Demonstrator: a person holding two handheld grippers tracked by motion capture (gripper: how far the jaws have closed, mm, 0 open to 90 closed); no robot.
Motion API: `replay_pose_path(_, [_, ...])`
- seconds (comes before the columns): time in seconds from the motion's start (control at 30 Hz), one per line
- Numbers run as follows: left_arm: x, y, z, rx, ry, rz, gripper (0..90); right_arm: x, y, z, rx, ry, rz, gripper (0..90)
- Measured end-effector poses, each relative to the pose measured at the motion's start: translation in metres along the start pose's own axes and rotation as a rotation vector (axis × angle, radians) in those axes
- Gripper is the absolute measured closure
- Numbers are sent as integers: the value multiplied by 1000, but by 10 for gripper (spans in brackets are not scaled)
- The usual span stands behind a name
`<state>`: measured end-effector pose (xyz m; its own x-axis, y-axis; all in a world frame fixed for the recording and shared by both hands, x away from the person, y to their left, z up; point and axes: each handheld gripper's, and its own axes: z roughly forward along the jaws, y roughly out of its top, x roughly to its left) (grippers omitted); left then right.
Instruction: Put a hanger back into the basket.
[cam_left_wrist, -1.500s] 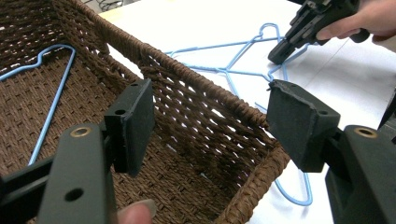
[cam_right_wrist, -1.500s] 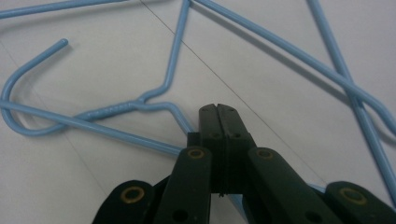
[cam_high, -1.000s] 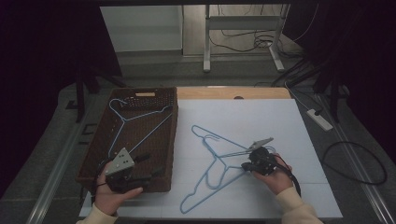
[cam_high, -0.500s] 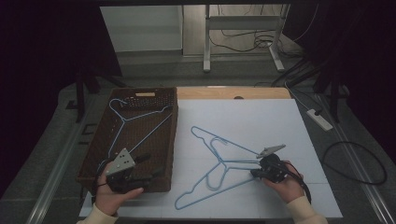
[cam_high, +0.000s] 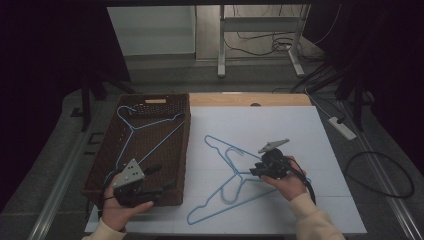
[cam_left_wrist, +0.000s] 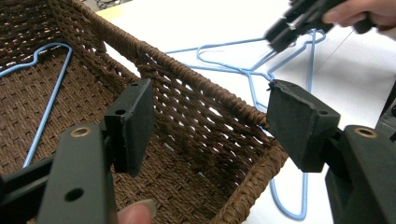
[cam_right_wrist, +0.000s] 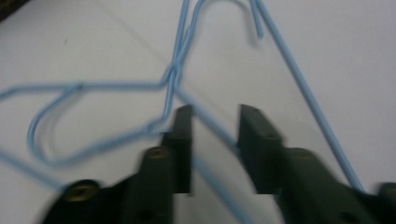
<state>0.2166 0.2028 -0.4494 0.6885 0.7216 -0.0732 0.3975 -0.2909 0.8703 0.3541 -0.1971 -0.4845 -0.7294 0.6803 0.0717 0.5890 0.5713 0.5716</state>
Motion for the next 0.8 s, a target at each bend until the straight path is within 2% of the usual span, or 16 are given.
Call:
replay_pose_path(0.07, [0, 0, -1, -1, 1, -1, 335, 1, 11, 10, -2, 11, 9, 570])
replay_pose_path(0.1, [0, 0, -1, -1, 1, -1, 335, 1, 11, 10, -2, 11, 9, 570])
replay_pose_path(0.33, [1, 0, -2, -5, 0, 0, 335, 4, 44, 42, 19, 13, 47, 522])
replay_pose_path(0.6, [2, 0, -3, -7, 0, -2, 335, 7, 61, 63, 52, 0, 48, 516])
replay_pose_path(0.8, [1, 1, -4, -9, -1, 0, 335, 9, 67, 73, 75, -25, 31, 541])
